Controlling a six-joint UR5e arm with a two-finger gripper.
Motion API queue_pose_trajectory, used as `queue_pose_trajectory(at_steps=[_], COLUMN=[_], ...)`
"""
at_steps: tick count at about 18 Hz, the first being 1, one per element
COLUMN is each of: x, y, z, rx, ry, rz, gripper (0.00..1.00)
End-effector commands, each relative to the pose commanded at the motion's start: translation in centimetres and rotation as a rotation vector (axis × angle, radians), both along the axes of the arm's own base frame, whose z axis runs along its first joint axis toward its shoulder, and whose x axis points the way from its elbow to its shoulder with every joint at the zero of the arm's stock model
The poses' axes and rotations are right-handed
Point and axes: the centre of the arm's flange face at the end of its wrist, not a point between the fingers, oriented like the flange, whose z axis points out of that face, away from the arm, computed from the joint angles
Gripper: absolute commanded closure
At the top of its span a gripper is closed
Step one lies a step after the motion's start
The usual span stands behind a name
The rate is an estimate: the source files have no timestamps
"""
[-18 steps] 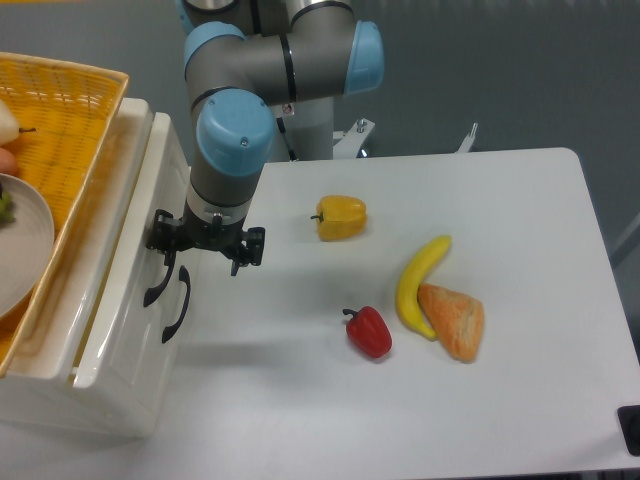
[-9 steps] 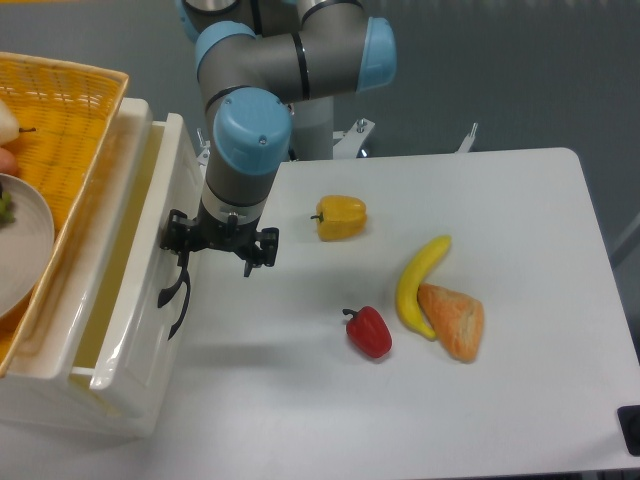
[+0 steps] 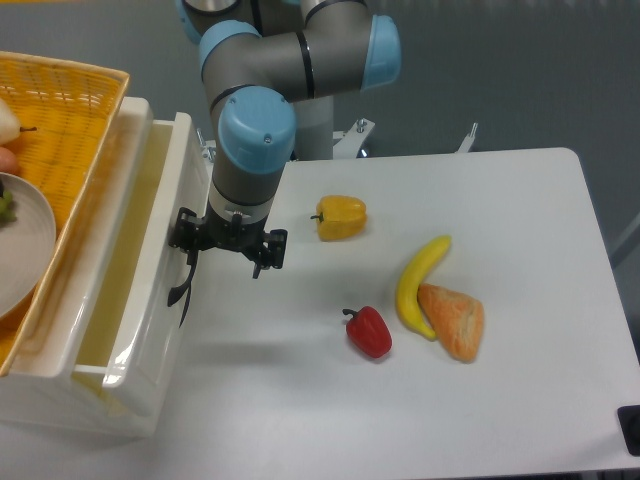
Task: Slide the top white drawer open
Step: 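Pull the upper drawer outward by its handle with the gripper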
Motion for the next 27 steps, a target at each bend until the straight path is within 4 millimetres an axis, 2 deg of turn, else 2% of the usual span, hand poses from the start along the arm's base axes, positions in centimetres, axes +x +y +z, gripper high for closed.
queue_pose_trajectory(at_steps=[14,18,27], x=[-2.9,-3.9,-5.0], y=[-0.9,-0.6,-1.2], z=[-0.4,0.5,0.8], rx=[-0.007,0.01,0.012], ry=[0.004,0.02,0.03], rz=[0.033,0.023,0.014], gripper=[0.0,0.0,0.0])
